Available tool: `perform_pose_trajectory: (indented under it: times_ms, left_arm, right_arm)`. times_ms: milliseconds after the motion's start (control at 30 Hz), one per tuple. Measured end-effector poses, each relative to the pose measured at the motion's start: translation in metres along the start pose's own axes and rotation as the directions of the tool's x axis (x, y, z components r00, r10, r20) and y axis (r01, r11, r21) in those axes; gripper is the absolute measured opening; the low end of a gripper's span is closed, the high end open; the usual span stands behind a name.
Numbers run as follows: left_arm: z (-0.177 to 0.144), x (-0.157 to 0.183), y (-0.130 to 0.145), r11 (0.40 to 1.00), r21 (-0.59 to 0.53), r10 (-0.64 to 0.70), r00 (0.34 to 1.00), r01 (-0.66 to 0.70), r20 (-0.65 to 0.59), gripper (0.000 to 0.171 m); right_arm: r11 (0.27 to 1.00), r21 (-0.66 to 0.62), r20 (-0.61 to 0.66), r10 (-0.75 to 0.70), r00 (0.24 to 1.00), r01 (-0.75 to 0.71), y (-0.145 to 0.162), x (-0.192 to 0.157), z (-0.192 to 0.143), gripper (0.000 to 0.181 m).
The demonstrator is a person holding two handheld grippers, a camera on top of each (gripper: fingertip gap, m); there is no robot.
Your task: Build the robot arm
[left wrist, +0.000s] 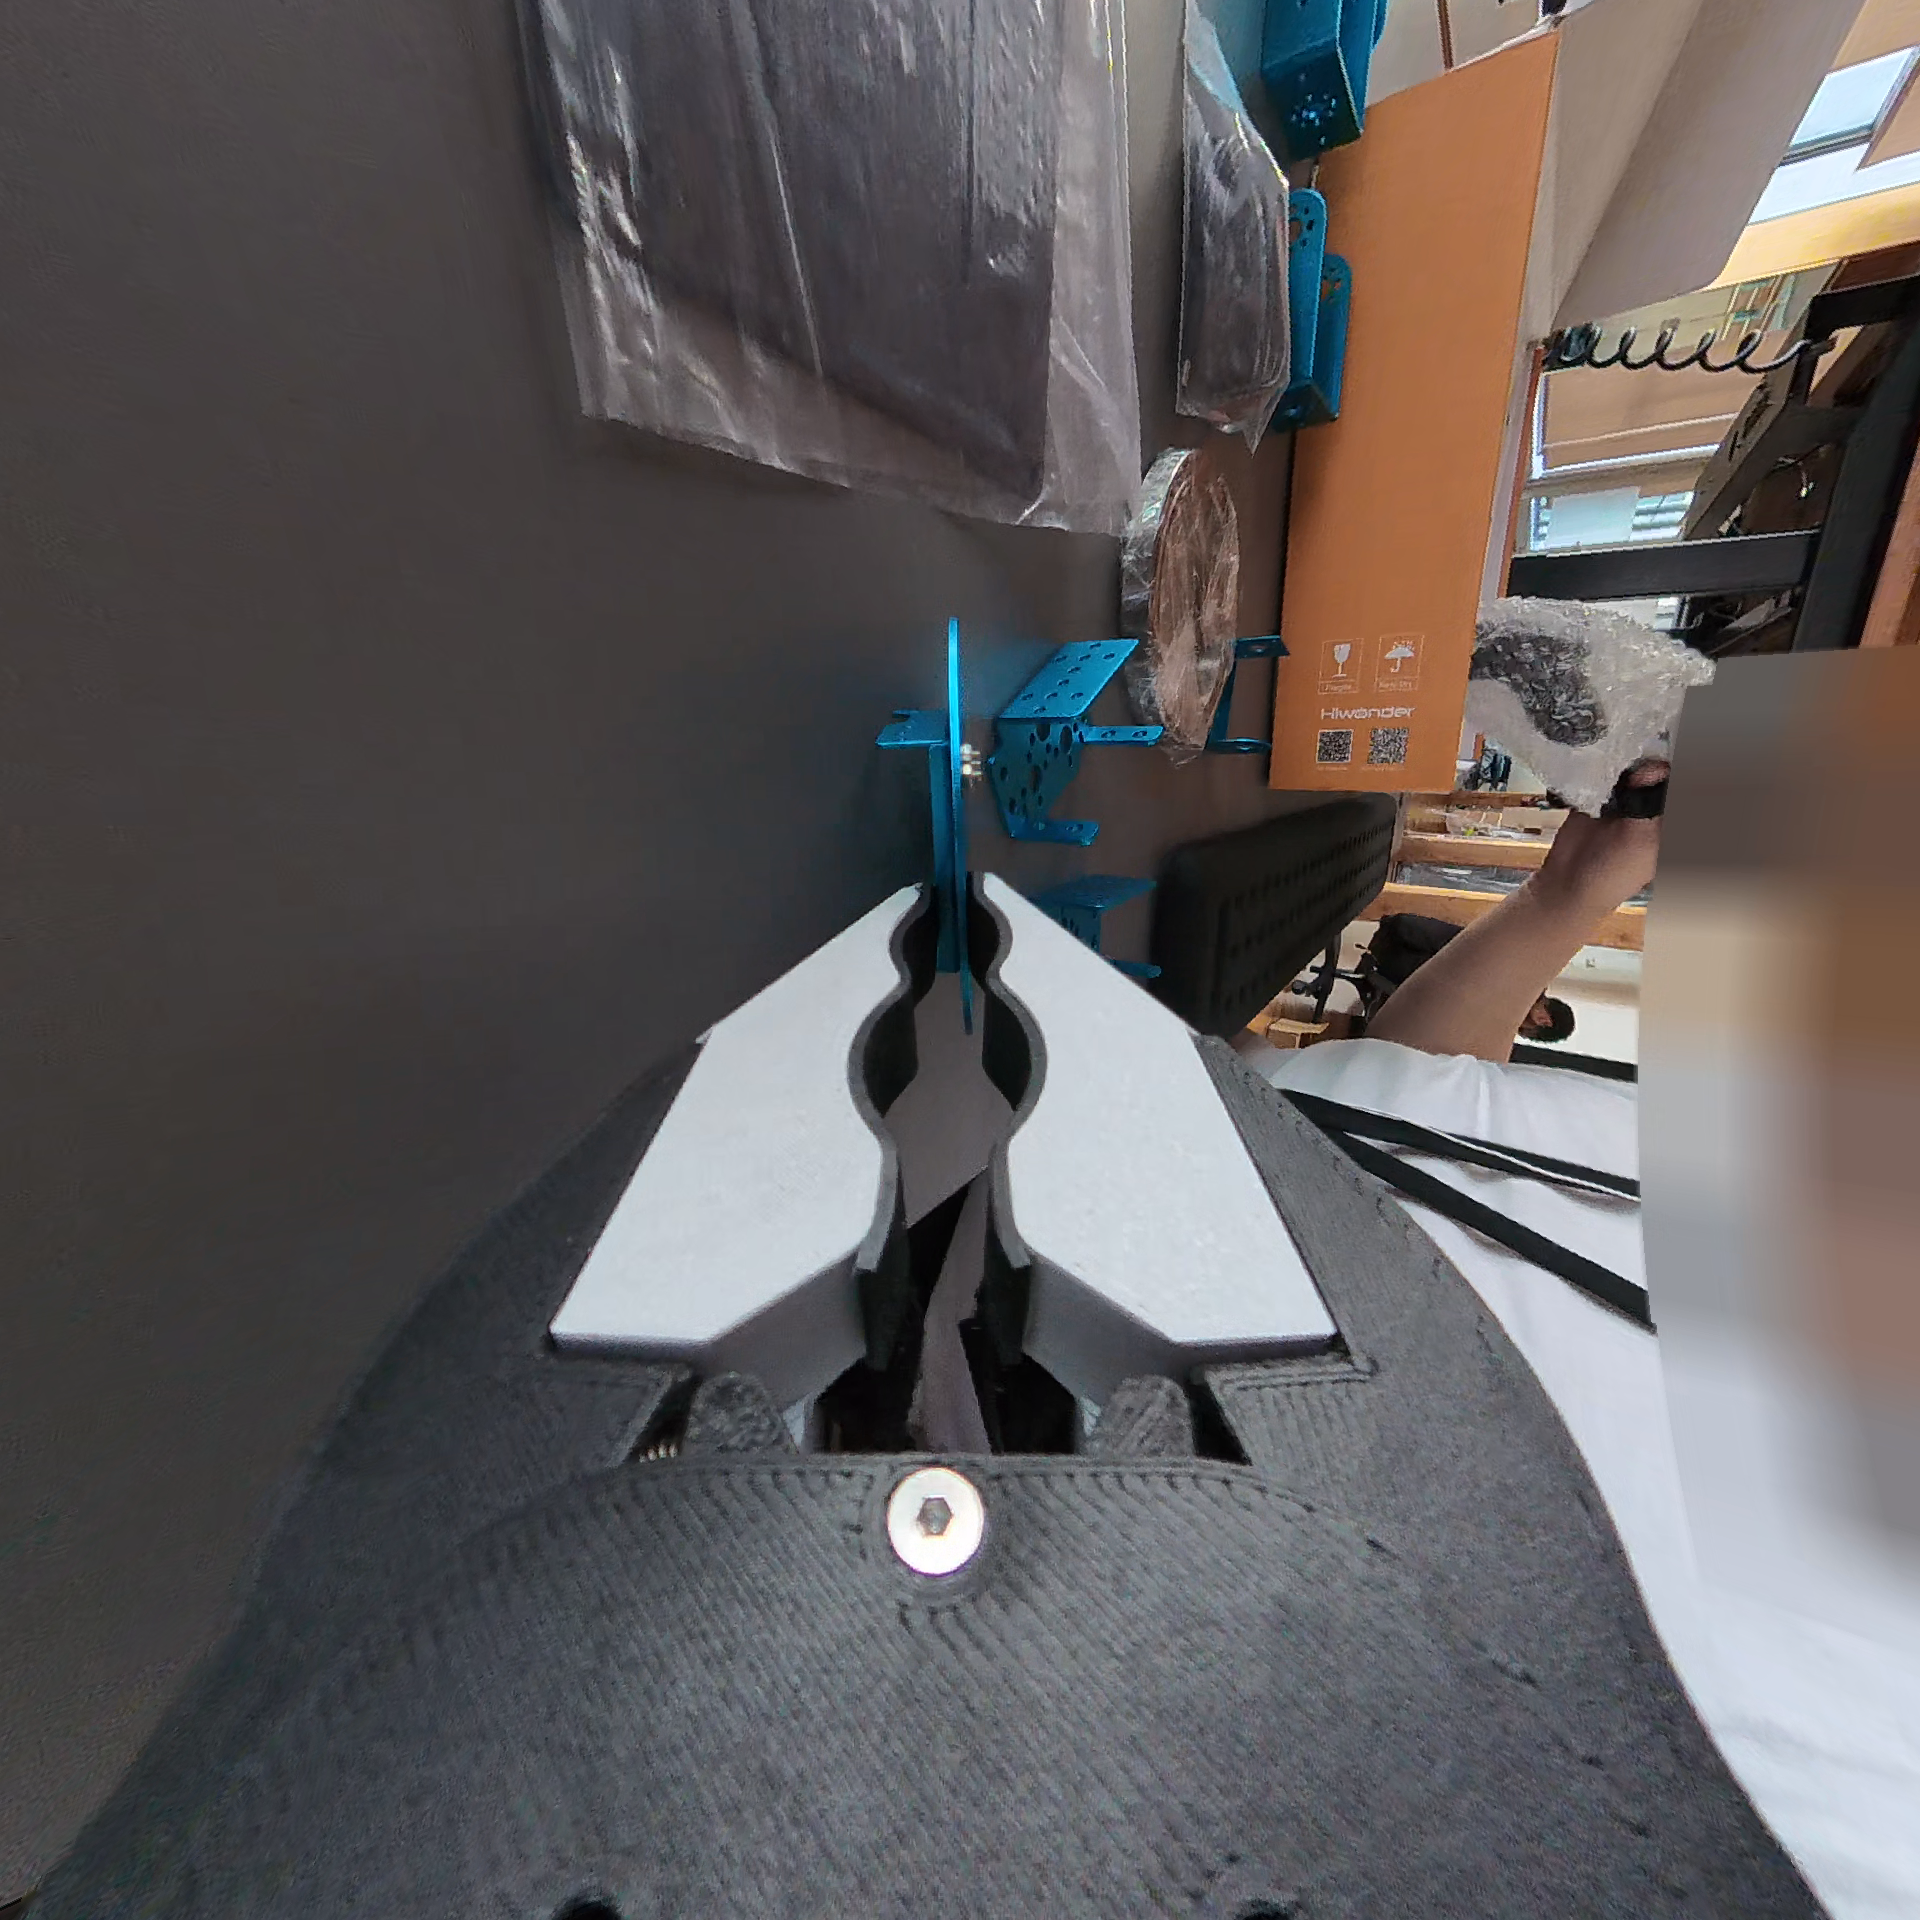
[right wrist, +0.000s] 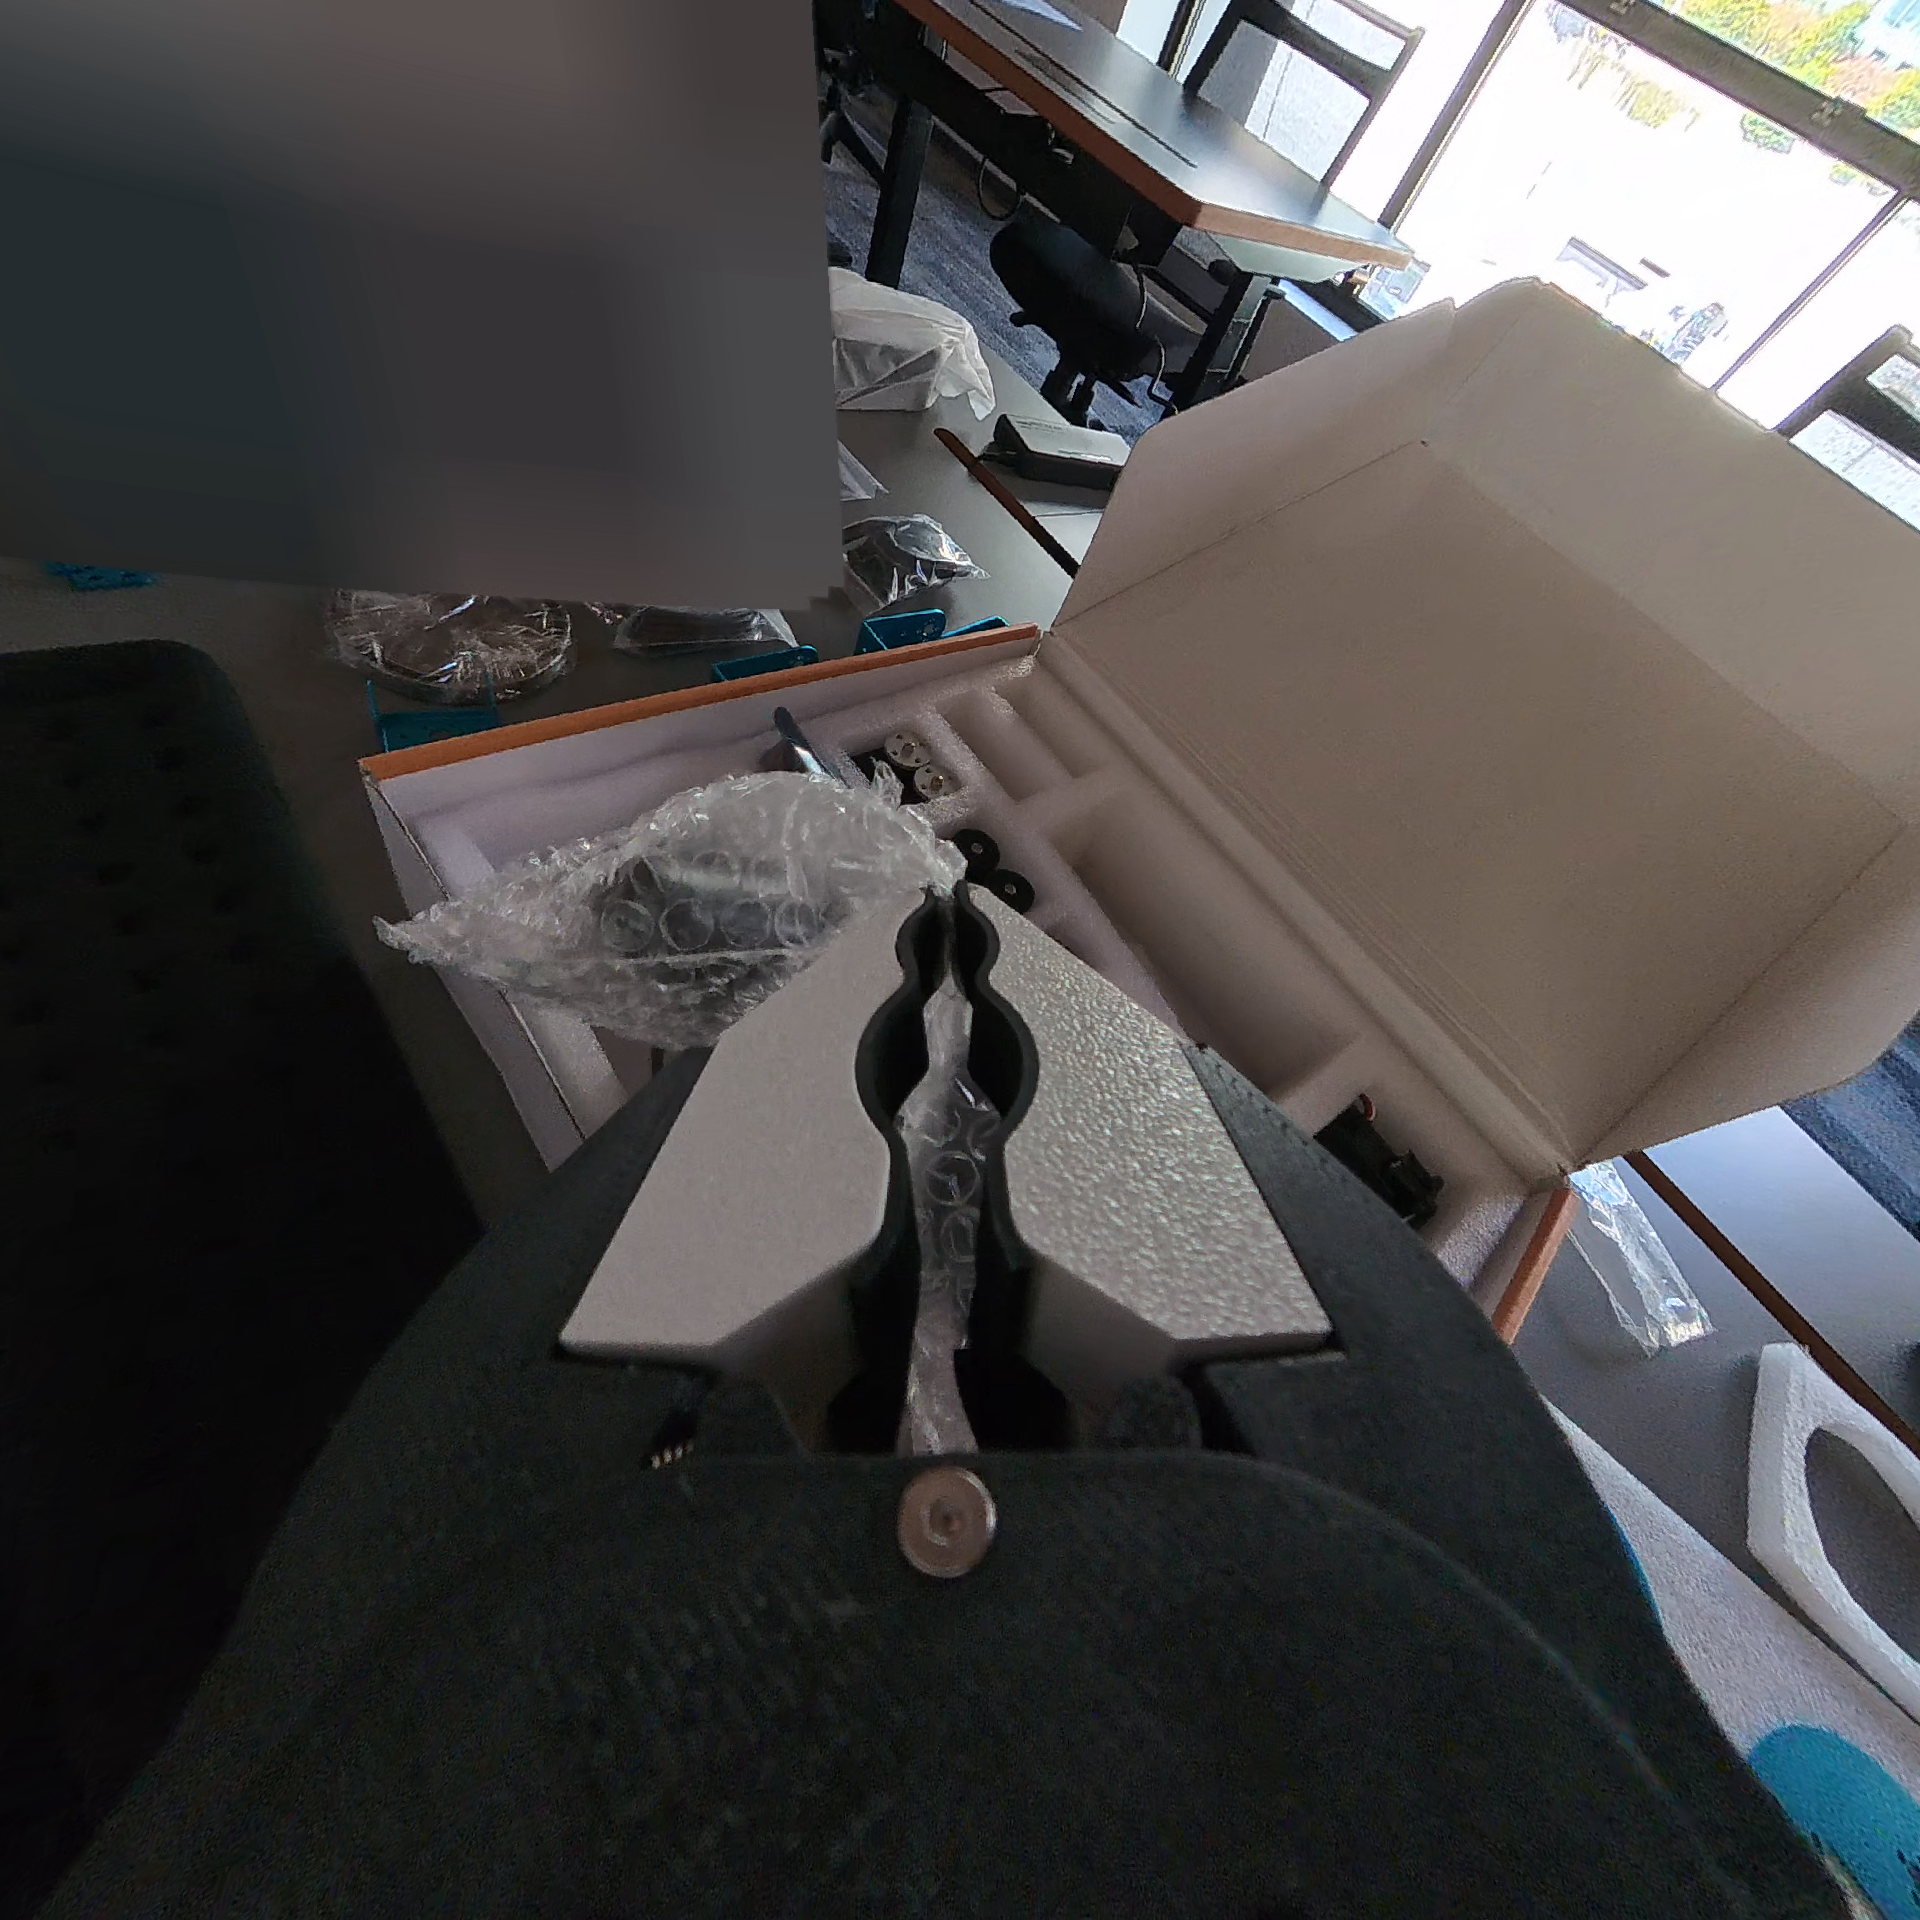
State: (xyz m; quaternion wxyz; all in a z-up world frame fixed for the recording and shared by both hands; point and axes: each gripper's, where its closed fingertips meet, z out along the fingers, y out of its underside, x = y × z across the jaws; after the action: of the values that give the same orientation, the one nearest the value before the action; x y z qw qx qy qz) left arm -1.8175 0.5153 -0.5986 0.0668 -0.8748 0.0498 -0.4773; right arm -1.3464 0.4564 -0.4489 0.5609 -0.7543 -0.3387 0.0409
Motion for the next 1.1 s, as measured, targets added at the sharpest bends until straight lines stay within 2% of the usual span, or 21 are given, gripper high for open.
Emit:
perform_pose_trajectory:
  times_ms: [300,567,767,867,933,1000,1100]
  left_arm:
    - [-0.001,-0.012,-0.005,0.999,0.000,0.035,0.996,-0.035,0.085,0.011]
    - [-0.011,-0.028,-0.004,0.999,0.042,0.014,0.981,-0.022,0.192,0.018]
    - [-0.014,-0.031,-0.003,0.998,0.055,-0.017,0.978,0.006,0.207,0.019]
    - [-0.024,-0.034,-0.006,0.996,0.092,-0.012,0.971,-0.011,0.240,0.026]
    - [-0.034,-0.033,-0.010,0.989,0.131,0.024,0.958,-0.064,0.285,0.027]
    - [-0.046,-0.026,-0.017,0.967,0.174,0.111,0.922,-0.186,0.372,0.028]
    - [-0.042,0.015,-0.023,0.878,0.180,0.312,0.816,-0.444,0.487,0.029]
  right_arm:
    - [1.000,0.006,0.011,-0.012,1.000,0.012,0.001,-0.003,-0.004,0.000]
    - [1.000,0.012,0.017,-0.023,1.000,0.023,0.001,-0.003,-0.005,0.000]
    - [0.999,0.014,0.022,-0.040,0.999,0.040,0.001,-0.004,-0.006,0.000]
    - [0.999,0.013,0.021,-0.047,0.999,0.047,0.001,-0.003,-0.006,0.000]
    - [0.999,0.007,0.012,-0.051,0.999,0.051,0.001,0.000,-0.007,0.000]
    - [0.999,0.001,0.003,-0.052,0.999,0.052,0.000,0.004,-0.009,0.000]
    - [0.999,0.003,-0.014,-0.053,0.998,0.053,0.000,0.008,-0.015,0.000]
